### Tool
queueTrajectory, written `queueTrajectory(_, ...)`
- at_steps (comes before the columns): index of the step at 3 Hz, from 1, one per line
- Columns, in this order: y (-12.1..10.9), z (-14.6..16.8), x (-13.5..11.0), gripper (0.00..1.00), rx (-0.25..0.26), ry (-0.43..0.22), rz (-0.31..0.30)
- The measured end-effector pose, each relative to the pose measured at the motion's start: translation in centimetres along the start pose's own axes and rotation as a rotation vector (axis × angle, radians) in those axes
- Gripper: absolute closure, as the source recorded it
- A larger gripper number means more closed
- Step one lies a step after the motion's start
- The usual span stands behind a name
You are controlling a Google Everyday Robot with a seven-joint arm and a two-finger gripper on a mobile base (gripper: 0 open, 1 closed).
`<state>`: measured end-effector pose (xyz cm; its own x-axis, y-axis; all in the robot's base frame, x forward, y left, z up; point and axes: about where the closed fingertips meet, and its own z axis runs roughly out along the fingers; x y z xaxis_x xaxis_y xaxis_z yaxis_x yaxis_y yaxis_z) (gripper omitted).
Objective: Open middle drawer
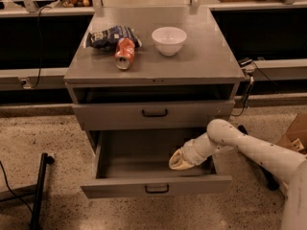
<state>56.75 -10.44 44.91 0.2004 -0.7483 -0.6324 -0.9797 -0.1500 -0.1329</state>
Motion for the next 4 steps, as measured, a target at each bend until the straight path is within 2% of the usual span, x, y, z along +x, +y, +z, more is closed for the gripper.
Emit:
queueTrajectory(1, -1.0, 3.3, 0.8, 1.00, -0.050, -0.049, -0.003)
queueTrajectory(2, -0.6, 5.0, 2.1, 1.00, -0.107, -0.066, 0.004)
queueTrajectory(3, 1.3, 5.7, 3.0, 1.00, -0.192, -0.051, -0.008)
queueTrajectory(4, 4.0, 5.2, 3.8, 1.00, -0.238, -0.036, 0.006)
